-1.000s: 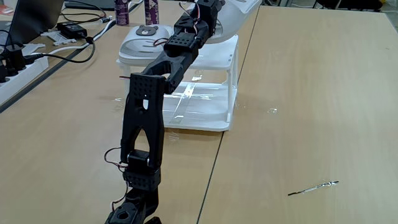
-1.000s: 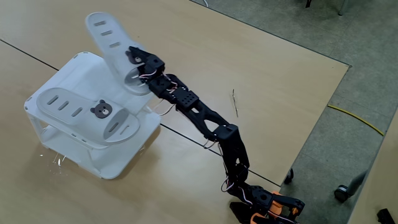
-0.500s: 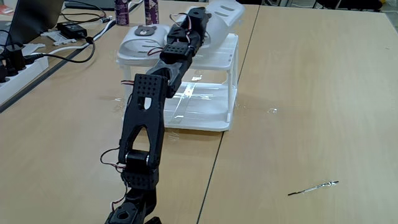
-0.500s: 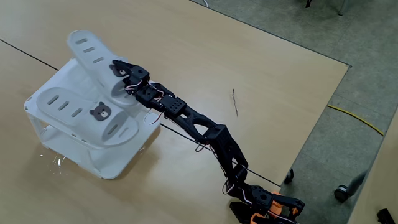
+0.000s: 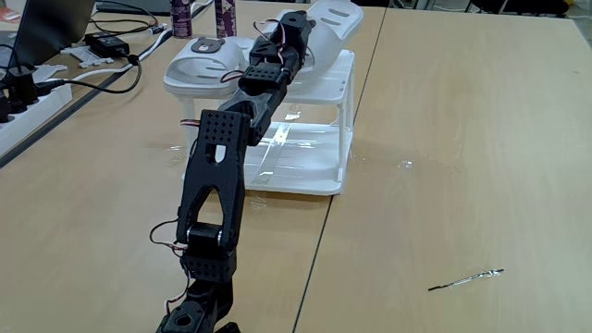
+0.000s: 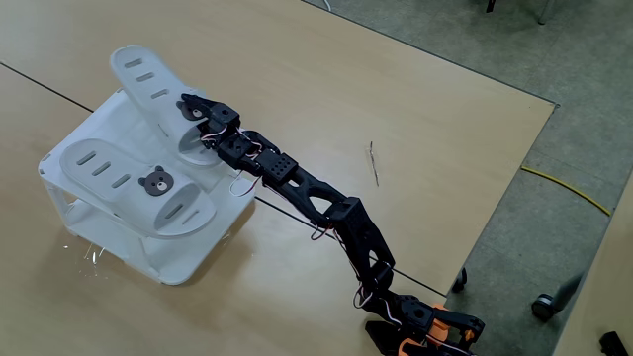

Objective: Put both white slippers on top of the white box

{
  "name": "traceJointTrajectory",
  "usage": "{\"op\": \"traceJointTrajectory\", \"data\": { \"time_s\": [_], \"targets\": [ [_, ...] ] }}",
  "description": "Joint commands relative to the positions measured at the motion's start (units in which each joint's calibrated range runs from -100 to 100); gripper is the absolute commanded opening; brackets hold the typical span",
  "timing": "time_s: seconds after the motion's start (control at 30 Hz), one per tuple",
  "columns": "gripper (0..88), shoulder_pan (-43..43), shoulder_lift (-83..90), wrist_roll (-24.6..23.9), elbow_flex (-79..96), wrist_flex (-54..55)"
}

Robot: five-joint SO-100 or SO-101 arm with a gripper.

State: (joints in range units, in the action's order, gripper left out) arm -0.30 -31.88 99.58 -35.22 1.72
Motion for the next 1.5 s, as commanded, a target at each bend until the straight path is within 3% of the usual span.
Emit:
{"op": "traceJointTrajectory", "data": {
  "time_s": [0.0, 0.17, 0.43, 0.8, 1.3, 1.4, 1.47],
  "targets": [
    [1.3, 0.5, 2.4, 0.4, -3.0, 0.4],
    [18.2, 1.0, 2.4, 0.4, -2.9, 0.4],
    [24.7, 1.1, 4.0, 0.4, 0.9, -0.1],
    [24.7, 1.1, 16.4, 0.4, 13.7, -3.0],
    [24.7, 1.1, 51.6, 0.4, 55.2, -3.0],
    [23.5, 1.5, 61.4, 0.4, 61.0, -2.2],
    [14.0, 1.5, 65.2, 0.4, 63.0, -1.7]
  ]
}}
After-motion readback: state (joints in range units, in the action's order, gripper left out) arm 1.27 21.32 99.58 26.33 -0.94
